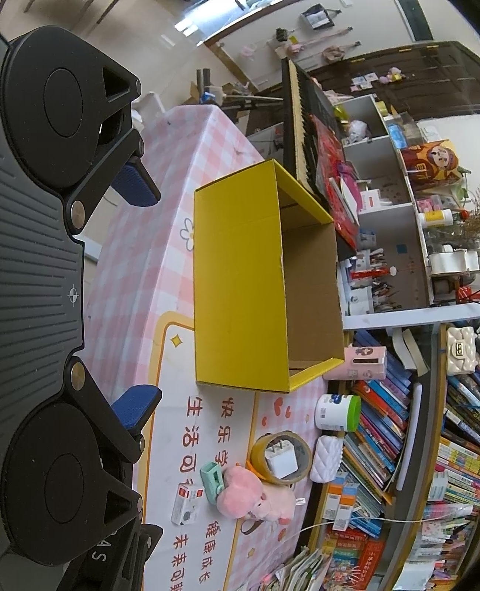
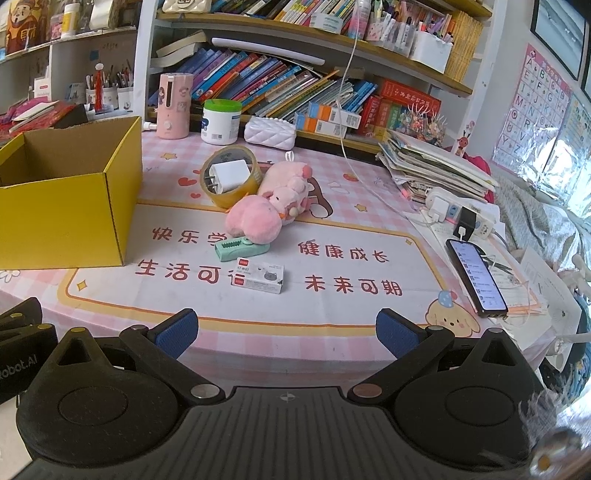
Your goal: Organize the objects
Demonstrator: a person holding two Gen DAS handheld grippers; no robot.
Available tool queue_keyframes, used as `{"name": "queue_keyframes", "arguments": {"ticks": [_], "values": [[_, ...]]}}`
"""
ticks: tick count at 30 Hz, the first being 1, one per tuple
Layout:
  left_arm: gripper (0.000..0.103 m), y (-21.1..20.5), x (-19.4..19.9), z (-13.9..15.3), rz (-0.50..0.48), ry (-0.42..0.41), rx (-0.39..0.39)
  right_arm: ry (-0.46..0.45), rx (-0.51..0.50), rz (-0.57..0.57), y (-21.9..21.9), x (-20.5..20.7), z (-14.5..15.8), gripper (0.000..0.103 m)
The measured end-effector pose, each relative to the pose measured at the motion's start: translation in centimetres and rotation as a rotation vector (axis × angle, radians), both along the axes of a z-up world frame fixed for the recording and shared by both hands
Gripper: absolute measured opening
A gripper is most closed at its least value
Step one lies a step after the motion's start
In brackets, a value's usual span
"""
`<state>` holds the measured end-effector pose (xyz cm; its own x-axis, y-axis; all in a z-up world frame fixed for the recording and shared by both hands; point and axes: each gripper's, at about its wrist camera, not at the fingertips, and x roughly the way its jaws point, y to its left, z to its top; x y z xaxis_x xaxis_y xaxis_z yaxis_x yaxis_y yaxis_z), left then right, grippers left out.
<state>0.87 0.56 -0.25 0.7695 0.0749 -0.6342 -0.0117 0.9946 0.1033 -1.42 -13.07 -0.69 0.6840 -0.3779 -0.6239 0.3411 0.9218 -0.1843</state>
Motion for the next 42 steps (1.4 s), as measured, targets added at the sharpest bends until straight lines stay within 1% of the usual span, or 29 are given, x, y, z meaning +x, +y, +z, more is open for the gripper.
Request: {"name": "queue_keyframes", "arguments": {"ticks": [12, 21, 29, 42], "values": [[0.103, -0.1, 0.3, -0.1, -0.005, 0.001, -0.007, 0.0, -0.002, 0.002, 0.0, 0.0, 0.0, 0.103], [0.103, -0.3, 0.8, 0.1, 0.0, -0.001, -0.018, 0.004, -0.006, 0.009, 0.1, 0.7, 0.3, 0.103], [0.103, -0.6, 1.7, 0.5, 0.023, -0.012, -0.037, -0.003, -0.011, 0.032, -0.7, 1.7, 0.6, 0.103], [0.103, -2.2, 3.2, 0.4, 0.055, 0.01, -0.053, 0.006, 0.005, 0.074, -2.6, 3.8, 0.3, 0.103]]}}
